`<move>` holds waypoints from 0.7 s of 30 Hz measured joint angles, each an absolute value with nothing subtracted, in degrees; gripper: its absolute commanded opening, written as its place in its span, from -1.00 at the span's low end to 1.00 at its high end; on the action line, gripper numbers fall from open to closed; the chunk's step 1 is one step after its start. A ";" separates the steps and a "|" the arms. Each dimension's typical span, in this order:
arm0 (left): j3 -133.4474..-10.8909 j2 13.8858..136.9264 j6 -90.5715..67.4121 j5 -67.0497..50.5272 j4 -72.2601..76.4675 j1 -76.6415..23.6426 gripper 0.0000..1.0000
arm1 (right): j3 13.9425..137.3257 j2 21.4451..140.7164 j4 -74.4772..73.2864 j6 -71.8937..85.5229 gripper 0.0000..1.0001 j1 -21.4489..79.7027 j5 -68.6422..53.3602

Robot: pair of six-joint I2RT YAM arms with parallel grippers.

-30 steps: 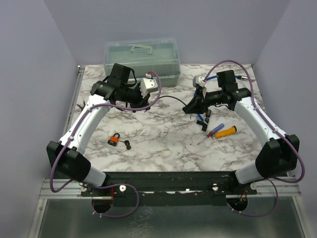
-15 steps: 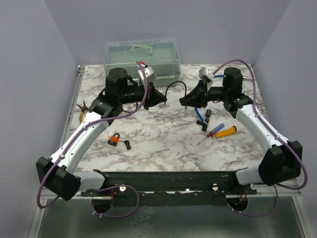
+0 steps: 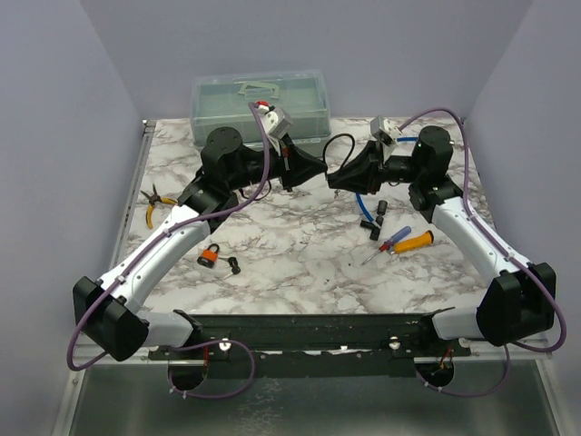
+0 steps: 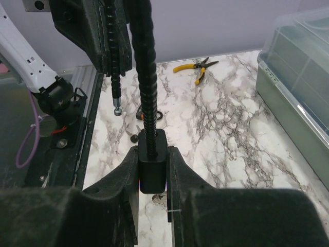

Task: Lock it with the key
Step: Lock the lock.

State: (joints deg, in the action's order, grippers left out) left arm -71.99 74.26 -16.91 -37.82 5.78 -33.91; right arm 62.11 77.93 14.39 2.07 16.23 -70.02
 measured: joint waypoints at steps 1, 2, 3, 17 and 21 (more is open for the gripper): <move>-71.96 74.39 -17.21 -37.76 6.15 -34.13 -1.00 | 61.82 77.89 15.18 3.01 -0.99 16.29 -70.00; -71.96 74.54 -17.78 -37.58 6.68 -34.46 -1.00 | 61.65 77.84 15.64 3.57 -0.99 16.40 -70.02; -71.96 74.61 -18.11 -37.45 7.07 -34.61 -1.00 | 61.43 77.82 16.19 4.05 -0.99 16.53 -70.02; -71.11 75.33 -18.96 -36.51 9.19 -34.74 -1.00 | 59.59 76.79 19.66 7.31 -0.99 17.67 -70.19; -70.15 75.33 -18.59 -36.40 9.32 -34.74 -1.00 | 59.59 76.29 20.10 7.94 -0.99 17.69 -70.19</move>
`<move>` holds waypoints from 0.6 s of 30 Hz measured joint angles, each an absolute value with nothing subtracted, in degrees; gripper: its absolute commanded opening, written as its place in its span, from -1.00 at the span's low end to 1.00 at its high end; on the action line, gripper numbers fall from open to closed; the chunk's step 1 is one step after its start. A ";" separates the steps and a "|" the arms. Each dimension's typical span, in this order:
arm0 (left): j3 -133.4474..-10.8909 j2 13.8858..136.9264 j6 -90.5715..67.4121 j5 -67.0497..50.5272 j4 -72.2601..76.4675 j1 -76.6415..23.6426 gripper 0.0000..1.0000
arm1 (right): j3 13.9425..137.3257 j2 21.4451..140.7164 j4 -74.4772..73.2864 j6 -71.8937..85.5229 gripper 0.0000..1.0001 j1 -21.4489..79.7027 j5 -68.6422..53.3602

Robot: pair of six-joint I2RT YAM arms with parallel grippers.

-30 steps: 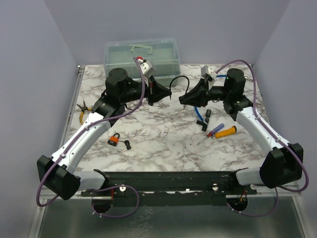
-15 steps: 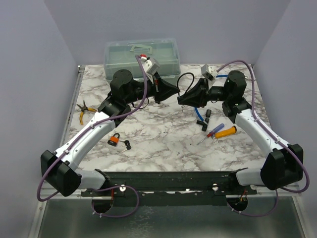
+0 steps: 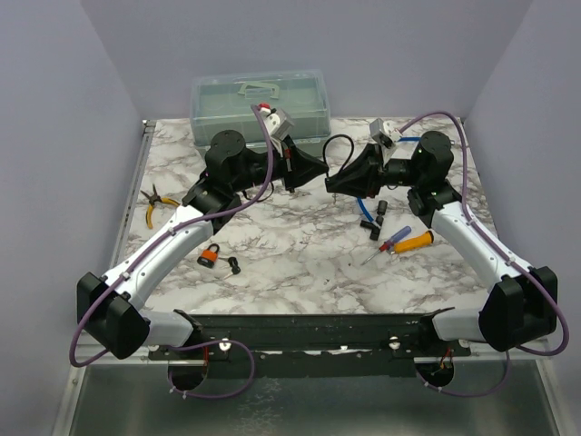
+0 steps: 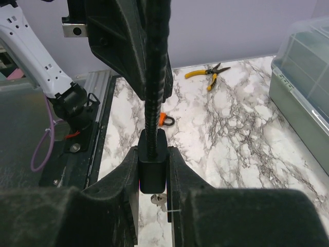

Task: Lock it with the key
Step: Lock the lock.

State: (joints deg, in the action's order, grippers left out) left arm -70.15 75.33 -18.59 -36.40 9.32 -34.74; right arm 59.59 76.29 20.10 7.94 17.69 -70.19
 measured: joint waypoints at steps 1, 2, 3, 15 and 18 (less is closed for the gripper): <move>-70.04 75.33 -18.52 -36.36 9.37 -34.74 -1.00 | 59.57 76.25 20.23 8.12 -0.99 17.69 -70.22; -69.89 75.33 -18.41 -36.32 9.37 -34.74 -1.00 | 59.55 76.25 20.56 8.27 -0.99 17.69 -70.22; -69.71 75.33 -18.31 -36.29 9.39 -34.74 -1.00 | 59.55 76.25 20.88 8.56 -0.99 17.69 -70.24; -69.19 75.33 -17.04 -36.42 9.39 -34.74 -1.00 | 59.40 76.25 21.50 10.55 -0.99 17.69 -70.17; -68.93 75.33 -15.16 -37.58 8.86 -35.03 -1.00 | 59.46 76.38 21.96 12.12 -0.99 17.69 -70.15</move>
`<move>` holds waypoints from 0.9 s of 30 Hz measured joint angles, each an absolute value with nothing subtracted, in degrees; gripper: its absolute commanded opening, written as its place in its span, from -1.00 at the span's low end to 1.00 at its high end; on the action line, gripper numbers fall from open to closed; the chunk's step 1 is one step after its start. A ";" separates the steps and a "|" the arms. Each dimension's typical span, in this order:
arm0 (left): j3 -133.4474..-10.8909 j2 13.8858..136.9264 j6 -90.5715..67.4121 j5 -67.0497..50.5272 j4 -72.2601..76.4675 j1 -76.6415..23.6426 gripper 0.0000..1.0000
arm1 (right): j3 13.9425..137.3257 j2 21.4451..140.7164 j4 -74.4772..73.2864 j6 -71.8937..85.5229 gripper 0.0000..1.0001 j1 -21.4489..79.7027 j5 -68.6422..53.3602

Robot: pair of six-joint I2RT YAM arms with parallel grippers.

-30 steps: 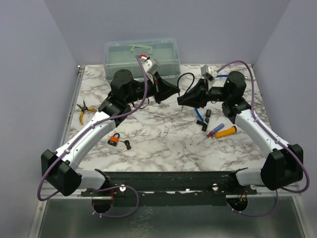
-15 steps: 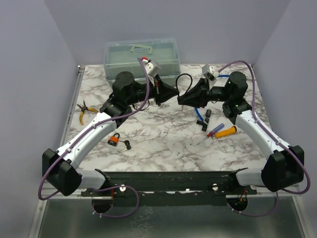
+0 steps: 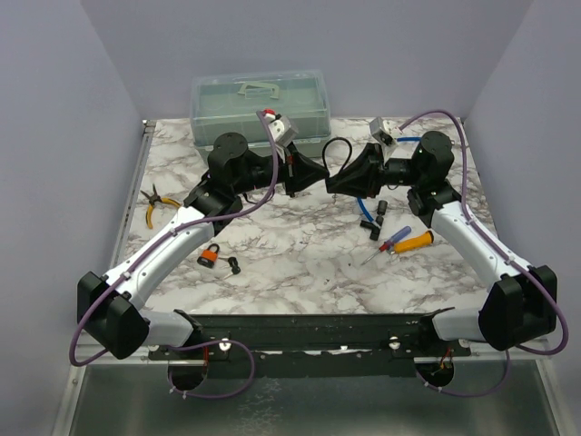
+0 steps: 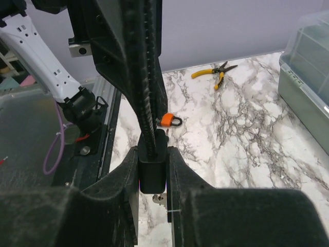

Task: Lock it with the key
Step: Lock the lock.

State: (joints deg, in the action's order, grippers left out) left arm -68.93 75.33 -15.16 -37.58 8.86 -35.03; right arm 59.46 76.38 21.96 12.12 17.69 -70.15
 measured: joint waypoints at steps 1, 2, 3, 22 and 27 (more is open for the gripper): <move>-68.82 75.33 -14.37 -37.78 8.75 -35.22 -1.00 | 59.53 76.49 22.00 12.78 -0.99 17.65 -70.22; -68.75 75.22 -13.58 -37.91 8.64 -35.33 -1.00 | 59.53 76.60 22.06 13.32 -0.99 17.63 -70.19; -68.69 75.13 -12.99 -37.95 8.58 -35.38 -1.00 | 59.53 76.73 22.28 13.82 -0.99 17.65 -70.22; -74.13 76.62 -13.37 -37.93 -0.43 -35.38 -0.02 | 59.64 77.52 24.03 16.75 -0.99 17.78 -70.28; -75.85 76.53 -12.78 -38.59 -6.07 -34.17 0.20 | 59.61 77.82 25.71 19.97 -0.99 17.89 -68.18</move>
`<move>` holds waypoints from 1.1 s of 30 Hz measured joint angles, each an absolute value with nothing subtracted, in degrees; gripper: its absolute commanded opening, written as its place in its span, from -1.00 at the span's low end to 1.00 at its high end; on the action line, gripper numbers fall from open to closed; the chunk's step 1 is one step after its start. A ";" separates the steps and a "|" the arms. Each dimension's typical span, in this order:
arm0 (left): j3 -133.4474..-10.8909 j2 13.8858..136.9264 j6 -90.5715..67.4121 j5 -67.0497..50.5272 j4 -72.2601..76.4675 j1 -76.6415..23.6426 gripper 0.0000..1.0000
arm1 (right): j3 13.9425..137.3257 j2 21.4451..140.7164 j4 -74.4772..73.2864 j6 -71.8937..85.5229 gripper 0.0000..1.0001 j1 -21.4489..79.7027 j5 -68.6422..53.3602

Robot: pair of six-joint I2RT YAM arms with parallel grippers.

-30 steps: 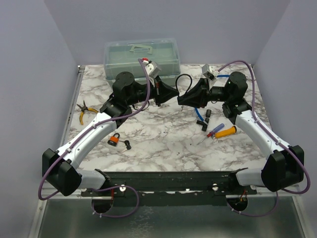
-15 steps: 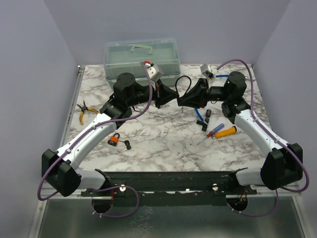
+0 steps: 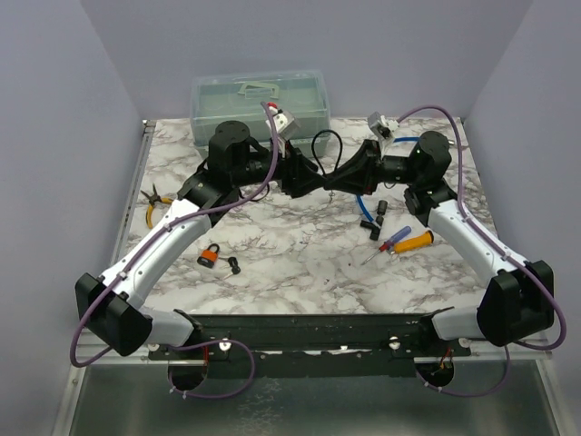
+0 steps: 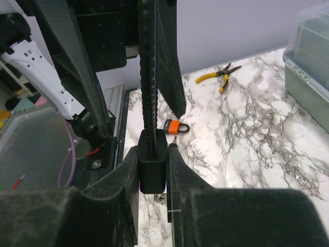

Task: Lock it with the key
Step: Lock the lock.

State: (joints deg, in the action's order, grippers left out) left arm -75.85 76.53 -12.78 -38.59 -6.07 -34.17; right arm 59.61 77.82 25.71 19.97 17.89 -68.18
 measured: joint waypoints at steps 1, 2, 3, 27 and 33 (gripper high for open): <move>-75.96 76.47 -12.78 -38.59 -6.57 -33.65 0.22 | 59.59 77.97 26.11 20.93 -0.99 17.85 -67.72; -76.20 76.25 -12.78 -38.46 -7.16 -32.77 0.23 | 59.53 78.15 26.50 21.87 -0.99 17.78 -67.16; -76.29 76.05 -12.80 -38.39 -7.40 -32.29 0.24 | 59.29 78.28 27.09 23.03 -0.99 17.65 -66.57; -67.99 74.19 -23.40 -25.30 4.49 -33.65 -0.07 | 58.76 81.43 37.50 54.57 -0.99 17.41 -47.79; -67.75 74.72 -26.41 -25.91 8.91 -34.54 -0.12 | 58.76 81.43 38.74 55.75 -0.99 17.41 -47.72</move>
State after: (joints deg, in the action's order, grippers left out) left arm -67.75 74.72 -26.41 -25.91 8.91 -34.54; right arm 58.76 81.43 38.74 55.75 17.41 -47.72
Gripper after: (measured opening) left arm 0.456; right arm 0.215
